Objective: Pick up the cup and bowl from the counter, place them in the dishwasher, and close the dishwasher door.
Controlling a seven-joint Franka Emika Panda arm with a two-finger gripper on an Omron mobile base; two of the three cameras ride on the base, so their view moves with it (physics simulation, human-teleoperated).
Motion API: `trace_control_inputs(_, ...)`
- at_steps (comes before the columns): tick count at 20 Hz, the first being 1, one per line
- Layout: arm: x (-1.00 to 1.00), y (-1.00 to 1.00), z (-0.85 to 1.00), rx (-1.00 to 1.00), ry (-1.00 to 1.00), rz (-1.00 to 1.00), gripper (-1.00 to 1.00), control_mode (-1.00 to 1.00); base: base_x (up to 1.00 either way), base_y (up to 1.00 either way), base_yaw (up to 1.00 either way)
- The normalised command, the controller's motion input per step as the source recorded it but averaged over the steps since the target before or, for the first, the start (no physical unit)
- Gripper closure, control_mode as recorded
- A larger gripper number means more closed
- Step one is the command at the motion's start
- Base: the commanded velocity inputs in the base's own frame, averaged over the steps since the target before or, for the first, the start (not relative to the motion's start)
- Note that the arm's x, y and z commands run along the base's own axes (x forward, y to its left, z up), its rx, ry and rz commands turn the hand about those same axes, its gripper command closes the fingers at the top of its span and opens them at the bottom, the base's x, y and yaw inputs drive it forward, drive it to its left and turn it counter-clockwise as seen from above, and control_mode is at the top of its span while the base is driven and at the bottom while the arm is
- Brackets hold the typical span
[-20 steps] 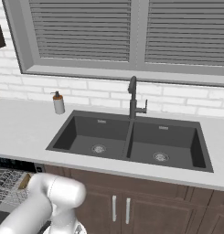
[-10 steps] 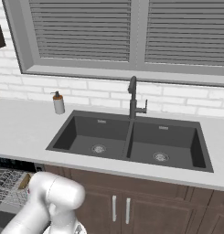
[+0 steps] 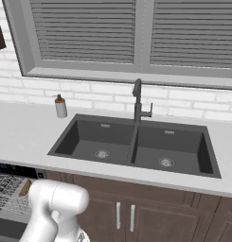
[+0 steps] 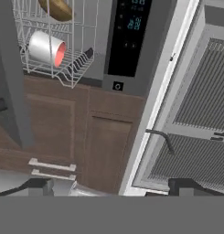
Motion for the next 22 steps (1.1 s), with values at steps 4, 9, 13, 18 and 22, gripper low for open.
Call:
trace_control_inputs(4,0.28,0.06,-0.49,-0.06,-0.08,0.1,-1.0,-1.0,0.0,0.0,0.0)
trace_control_inputs(9,0.65,0.06,-0.54,-0.05,-0.04,0.05,-1.0,-1.0,0.0,0.0,0.0)
trace_control_inputs(13,0.73,0.11,-0.57,-0.04,-0.03,0.04,-1.0,-1.0,0.0,0.0,0.0)
trace_control_inputs(18,0.39,0.17,-0.67,-0.07,-0.04,0.05,-1.0,-1.0,0.0,0.0,0.0)
trace_control_inputs(22,0.0,0.37,-0.57,-0.07,-0.05,0.08,-1.0,-1.0,0.0,0.0,0.0)
